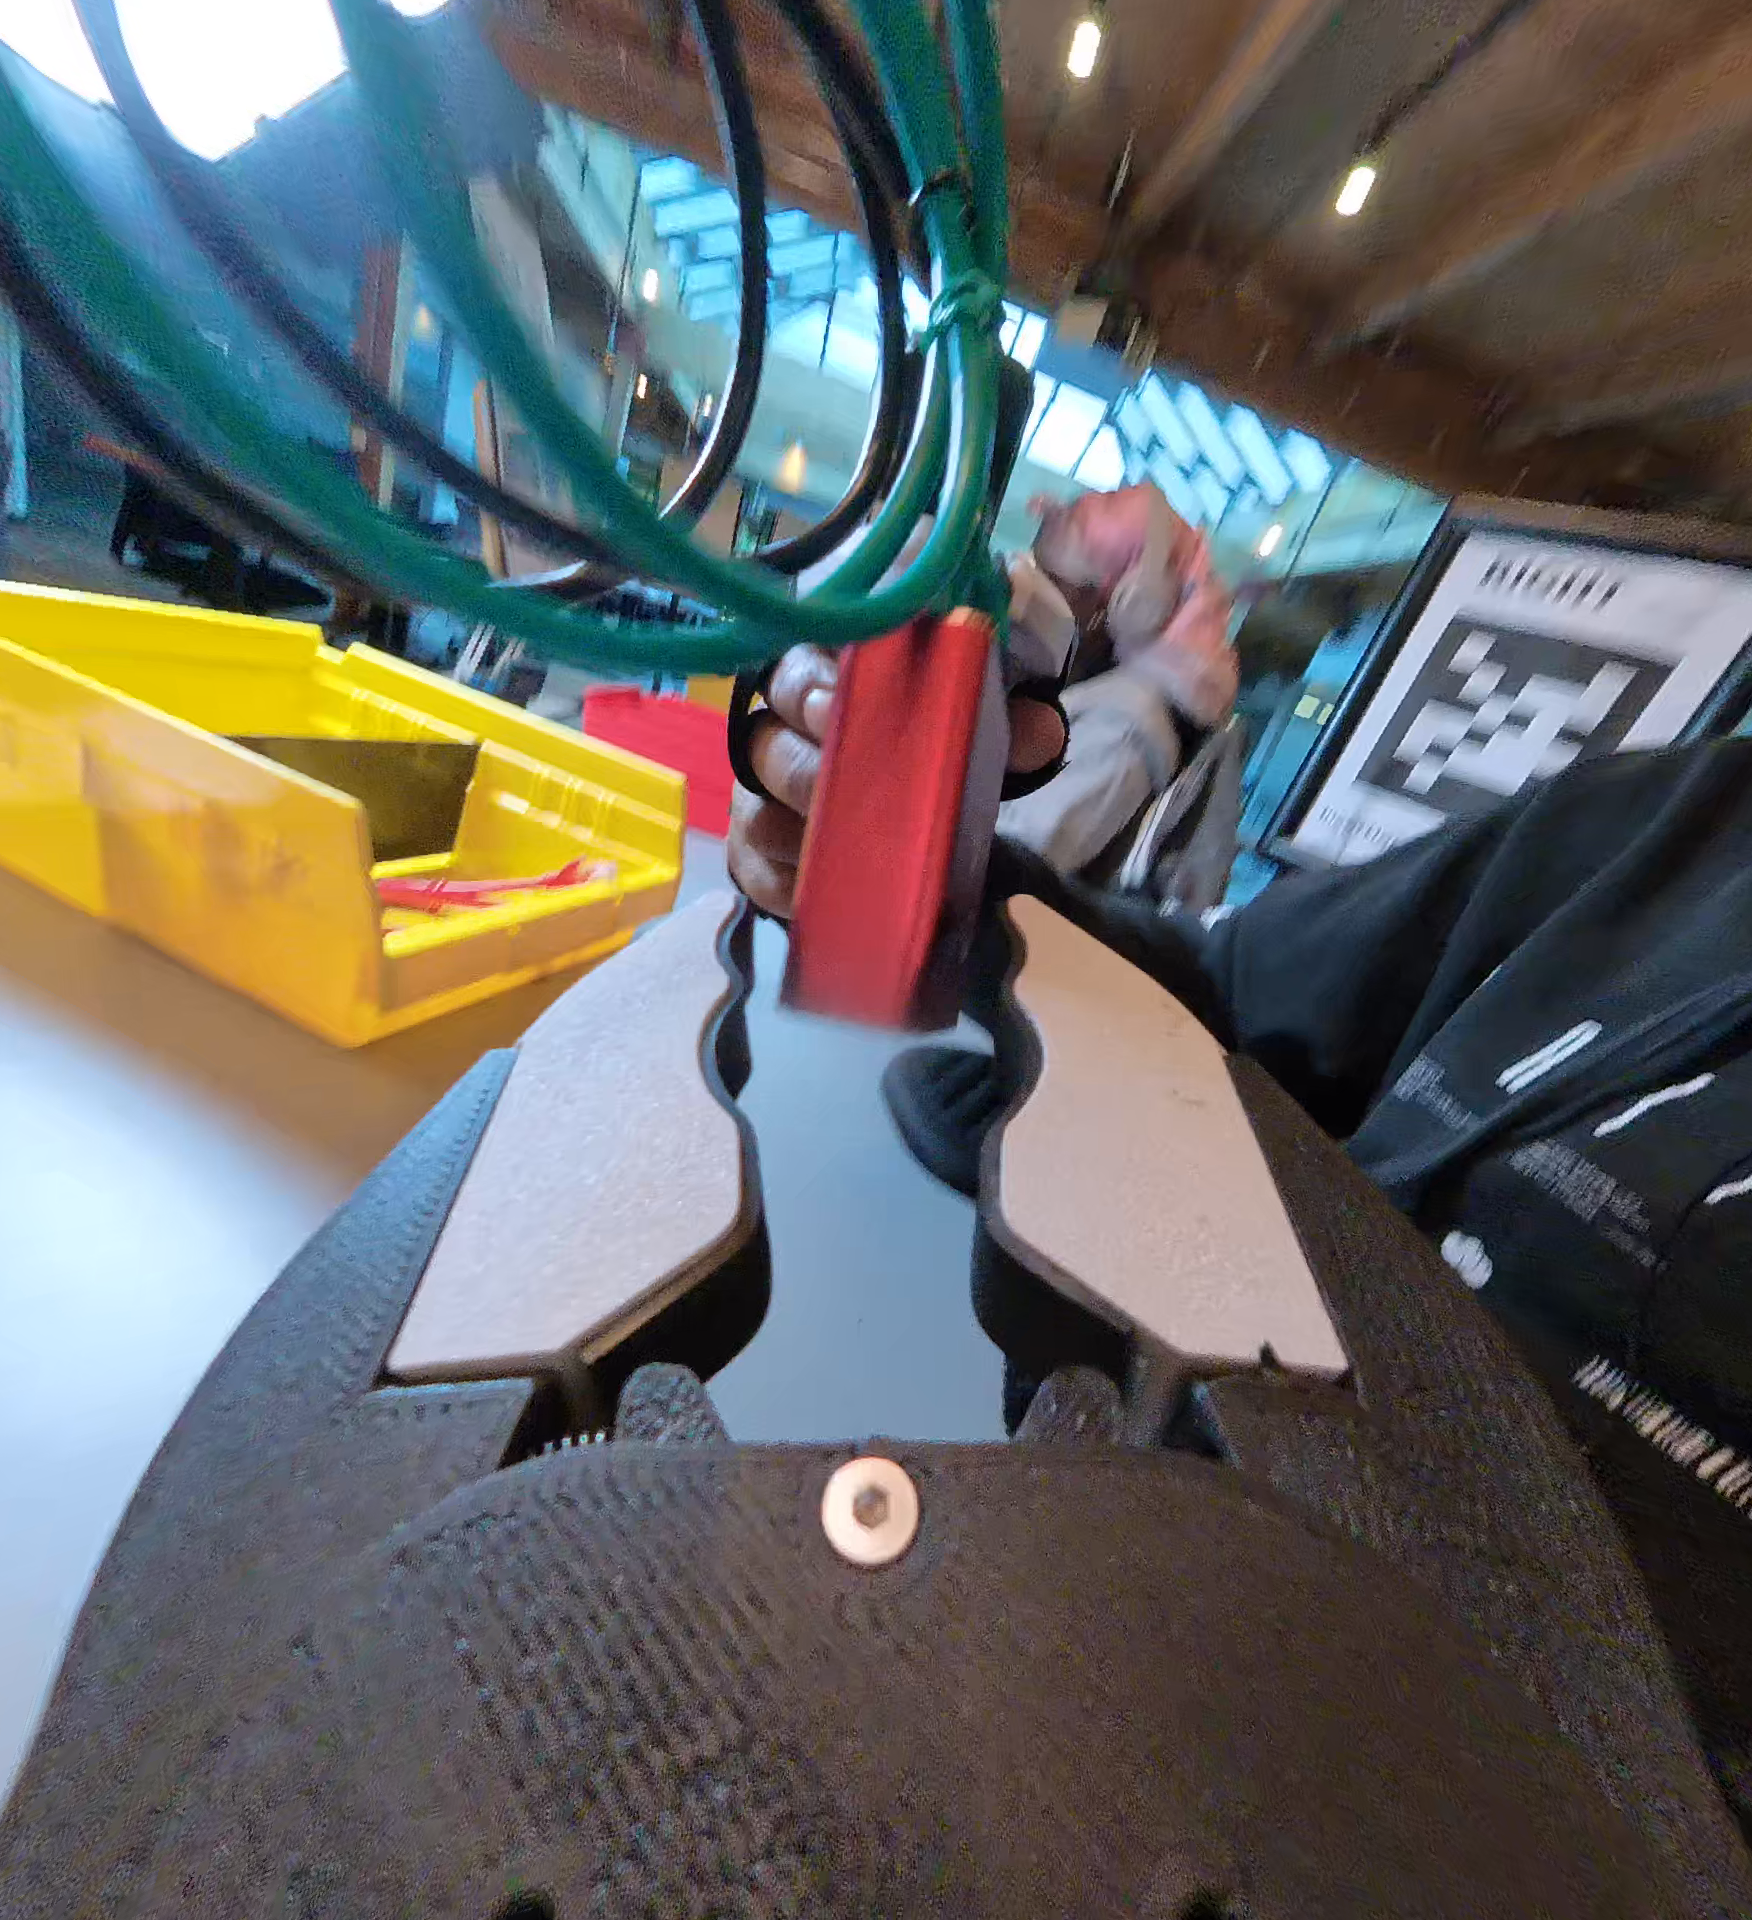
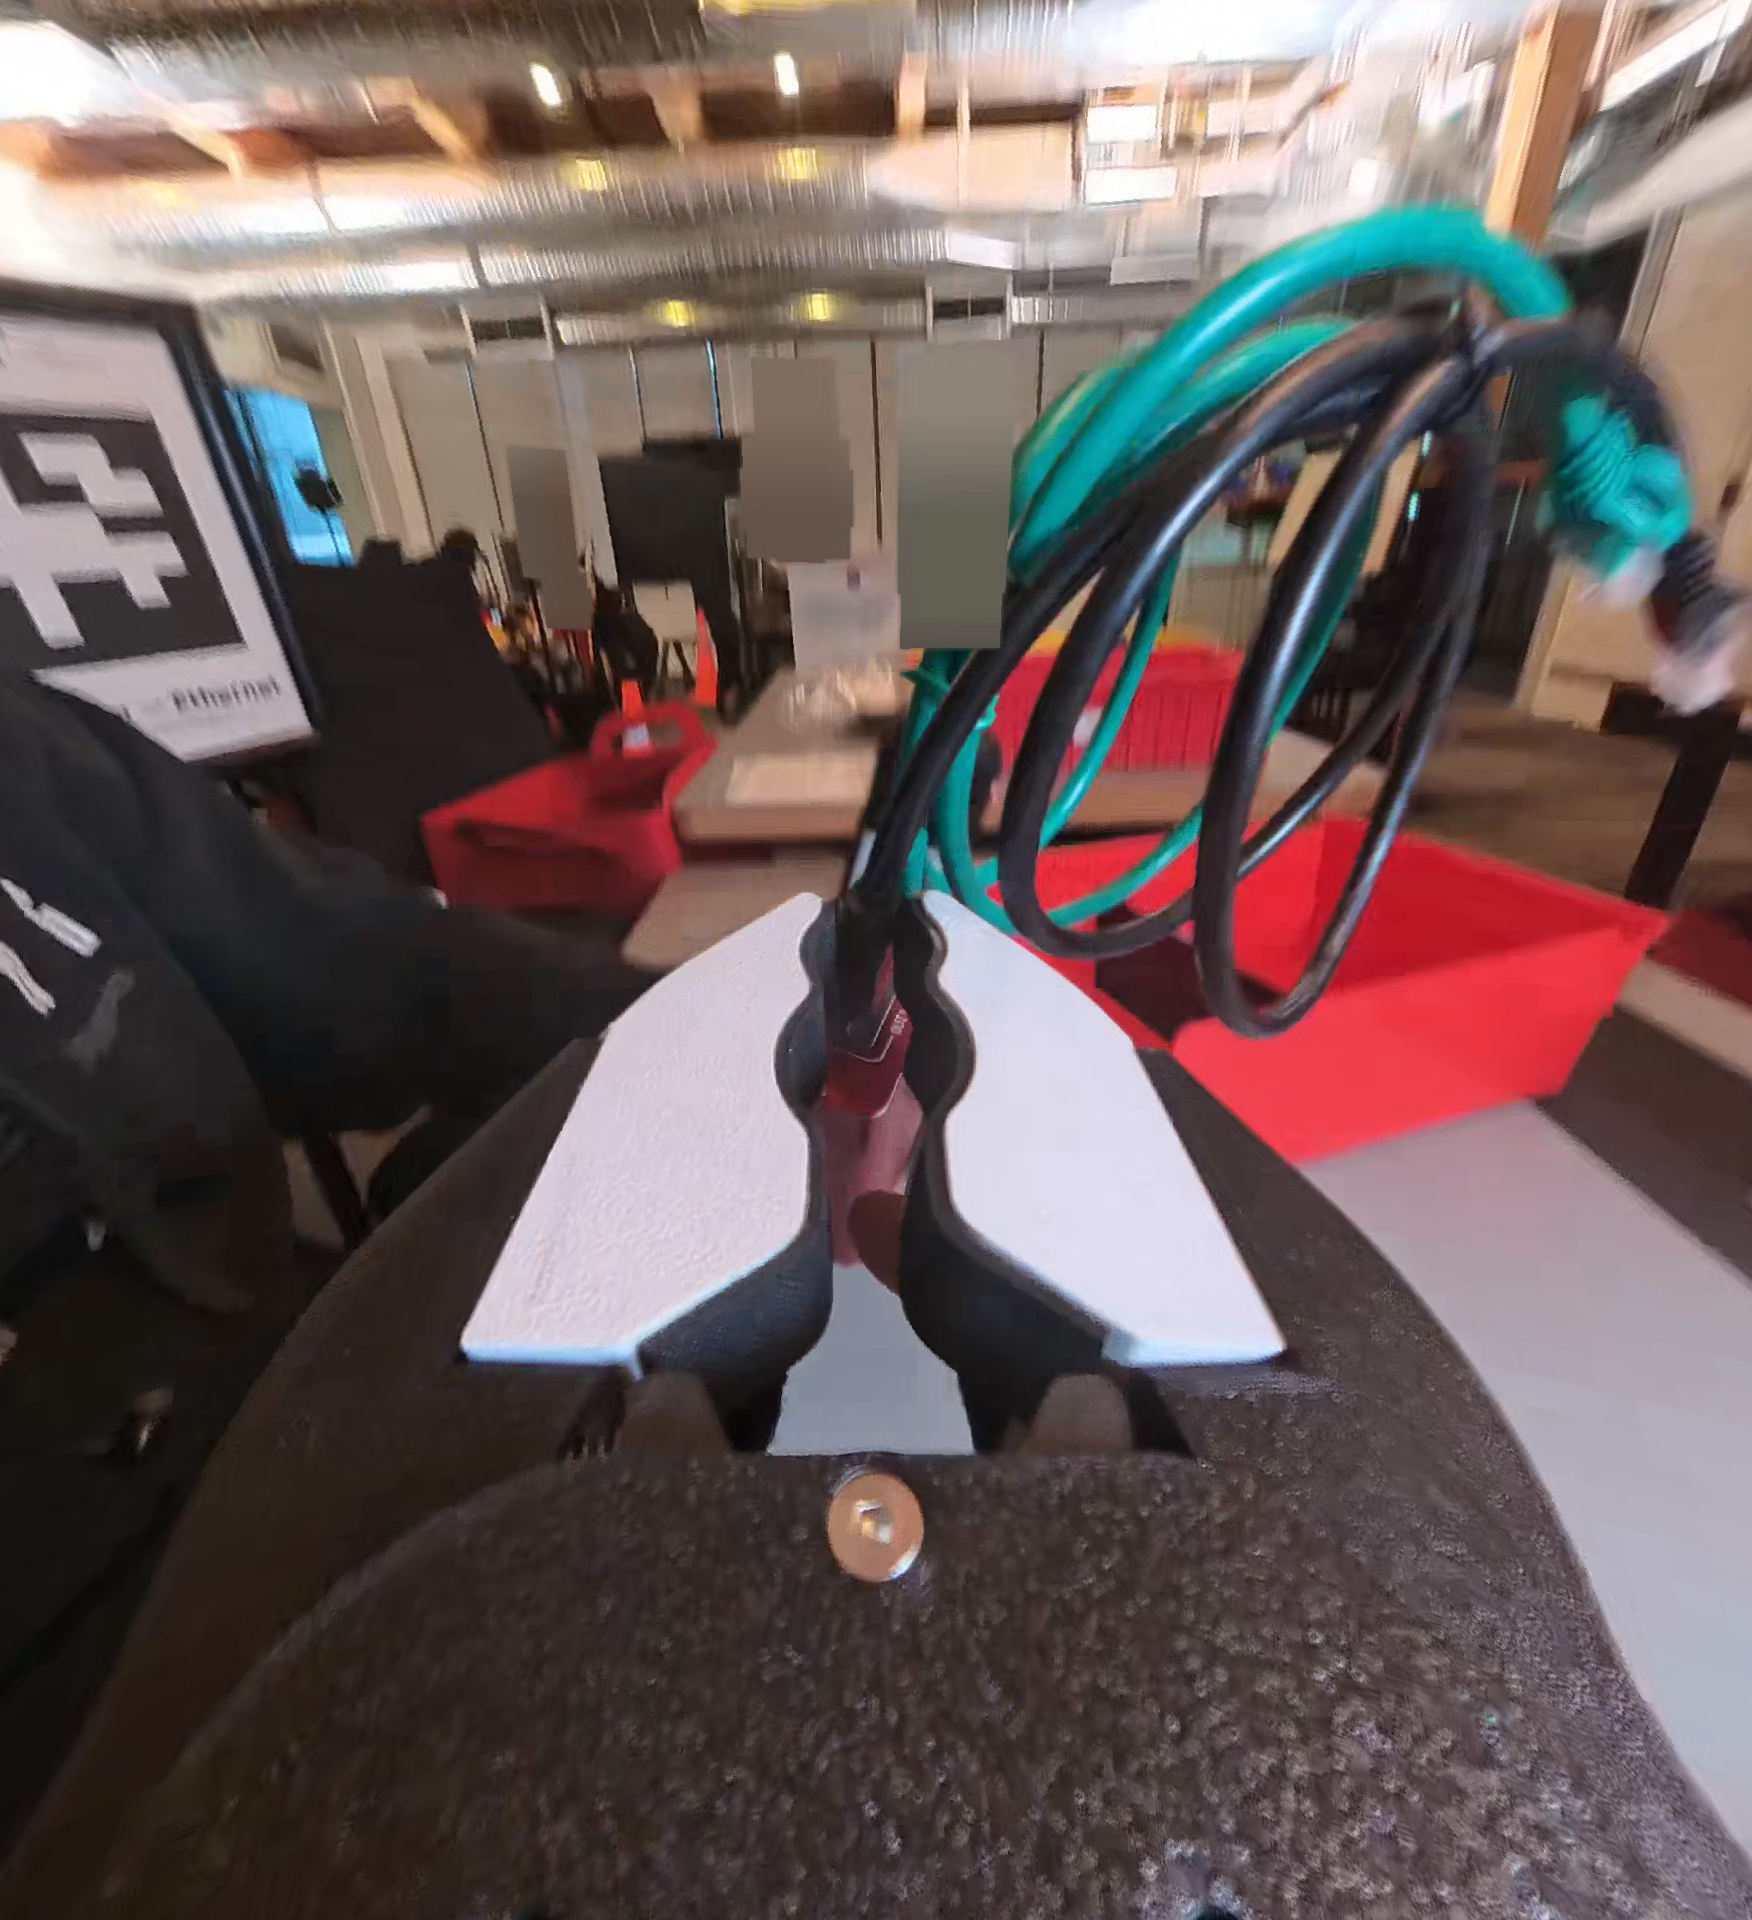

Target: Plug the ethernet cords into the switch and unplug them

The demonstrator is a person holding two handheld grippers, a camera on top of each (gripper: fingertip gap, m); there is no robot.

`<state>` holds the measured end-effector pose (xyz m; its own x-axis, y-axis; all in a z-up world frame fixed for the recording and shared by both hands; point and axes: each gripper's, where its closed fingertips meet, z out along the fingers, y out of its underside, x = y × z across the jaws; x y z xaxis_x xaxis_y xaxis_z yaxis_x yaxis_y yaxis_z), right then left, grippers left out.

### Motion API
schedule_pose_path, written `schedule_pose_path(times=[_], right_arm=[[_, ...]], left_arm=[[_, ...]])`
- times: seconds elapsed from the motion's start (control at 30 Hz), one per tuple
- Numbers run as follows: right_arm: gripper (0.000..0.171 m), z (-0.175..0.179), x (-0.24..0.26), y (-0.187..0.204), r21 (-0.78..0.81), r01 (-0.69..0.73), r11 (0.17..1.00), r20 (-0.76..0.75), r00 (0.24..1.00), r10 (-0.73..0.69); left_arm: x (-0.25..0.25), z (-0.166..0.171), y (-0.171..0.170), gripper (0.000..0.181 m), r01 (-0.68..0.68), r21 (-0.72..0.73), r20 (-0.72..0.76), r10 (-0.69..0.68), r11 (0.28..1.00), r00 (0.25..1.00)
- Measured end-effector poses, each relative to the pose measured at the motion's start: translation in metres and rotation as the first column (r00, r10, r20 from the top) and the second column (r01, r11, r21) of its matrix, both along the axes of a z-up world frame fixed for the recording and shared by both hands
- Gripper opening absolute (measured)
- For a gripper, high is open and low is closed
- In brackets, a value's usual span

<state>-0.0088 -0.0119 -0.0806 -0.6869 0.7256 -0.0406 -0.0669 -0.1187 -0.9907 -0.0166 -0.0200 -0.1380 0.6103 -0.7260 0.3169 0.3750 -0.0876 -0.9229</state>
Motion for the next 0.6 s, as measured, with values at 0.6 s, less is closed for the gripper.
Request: schedule_pose_path(times=[0.6], right_arm=[[0.009,0.016,0.009,0.015,-0.205,0.072,0.976,-0.037,0.996,-0.082]], left_arm=[[-0.007,0.086,-0.007,0.027,-0.217,0.21,0.002,0.222,0.953,0.975]])
